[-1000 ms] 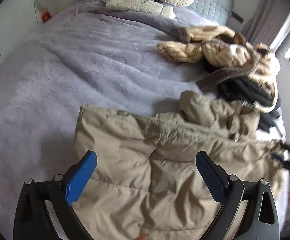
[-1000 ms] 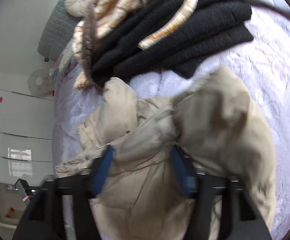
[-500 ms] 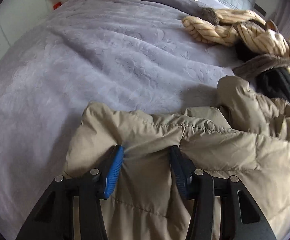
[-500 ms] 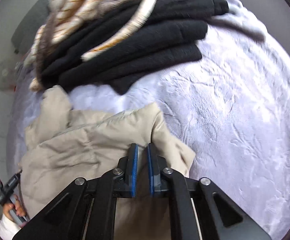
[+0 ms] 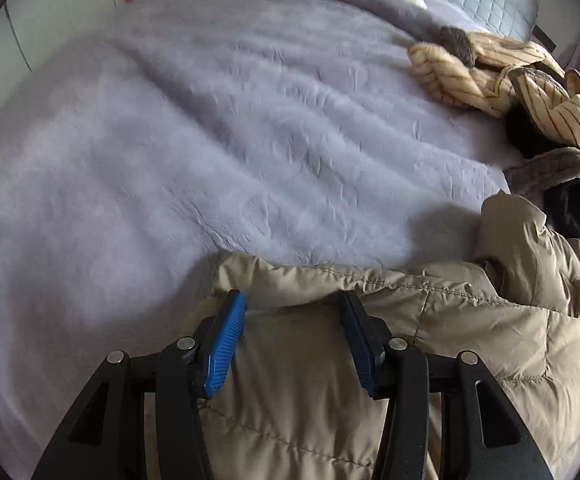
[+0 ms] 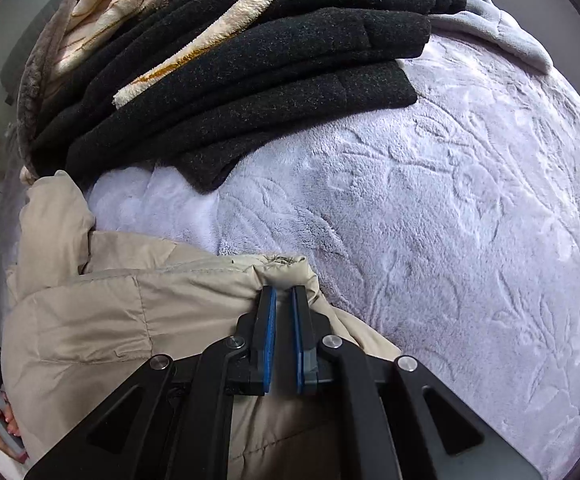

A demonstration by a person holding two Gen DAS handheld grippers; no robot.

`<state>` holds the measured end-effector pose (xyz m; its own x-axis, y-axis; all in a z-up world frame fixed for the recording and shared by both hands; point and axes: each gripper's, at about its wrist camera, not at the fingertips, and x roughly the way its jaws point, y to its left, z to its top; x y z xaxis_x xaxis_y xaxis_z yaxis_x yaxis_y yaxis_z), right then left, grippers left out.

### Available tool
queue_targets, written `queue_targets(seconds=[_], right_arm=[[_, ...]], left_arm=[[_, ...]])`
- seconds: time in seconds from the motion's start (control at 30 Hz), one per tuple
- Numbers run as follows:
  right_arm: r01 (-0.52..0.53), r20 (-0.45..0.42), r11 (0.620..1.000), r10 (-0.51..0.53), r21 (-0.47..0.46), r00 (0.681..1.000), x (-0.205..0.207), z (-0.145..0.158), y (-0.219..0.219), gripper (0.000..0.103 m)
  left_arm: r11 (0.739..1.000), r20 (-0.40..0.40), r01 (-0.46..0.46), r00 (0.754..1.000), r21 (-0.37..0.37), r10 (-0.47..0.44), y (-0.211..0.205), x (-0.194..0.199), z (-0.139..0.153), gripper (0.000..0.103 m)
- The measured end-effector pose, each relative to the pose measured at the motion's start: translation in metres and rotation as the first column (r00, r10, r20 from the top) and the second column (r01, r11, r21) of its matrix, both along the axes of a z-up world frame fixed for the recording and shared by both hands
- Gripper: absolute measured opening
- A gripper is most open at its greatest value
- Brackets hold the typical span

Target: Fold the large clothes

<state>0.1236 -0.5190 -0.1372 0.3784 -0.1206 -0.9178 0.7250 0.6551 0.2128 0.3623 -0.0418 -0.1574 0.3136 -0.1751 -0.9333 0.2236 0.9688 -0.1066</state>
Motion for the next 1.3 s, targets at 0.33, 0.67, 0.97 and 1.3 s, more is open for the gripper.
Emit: queue_targets(seconds=[0.33,0.67,0.97,1.3], right_arm=[[-0.027,0.061,0.998,0.030,-0.061,0.998,-0.030,0.061,0.049,0.029],[-0.021,0.128,0.999,0.016,0.032,0.992,-0.112,0.076,0.113,0.046],[-0.071,0.097,0.993,0.062,0.094,0.993,-0.159,0.069,0.168,0.075],[-0.007,0.074,0.979,-0.009,0.205,0.997,-0.178,0.040,0.178,0.088]], left_arm=[[0.995,0.011,-0.099,0.995,0.020,0.098,0.038,-0.022,0.046,0.052],[0.996,-0.009,0.072,0.997,0.048,-0.072,0.051,-0.137,0.074,0.076],[0.993,-0.078,0.111,0.991,0.048,-0.107,0.054,-0.205,0.073,0.078],[0.990,-0.085,0.120,0.990,0.070,-0.114,0.063,-0.229,0.066,0.102]])
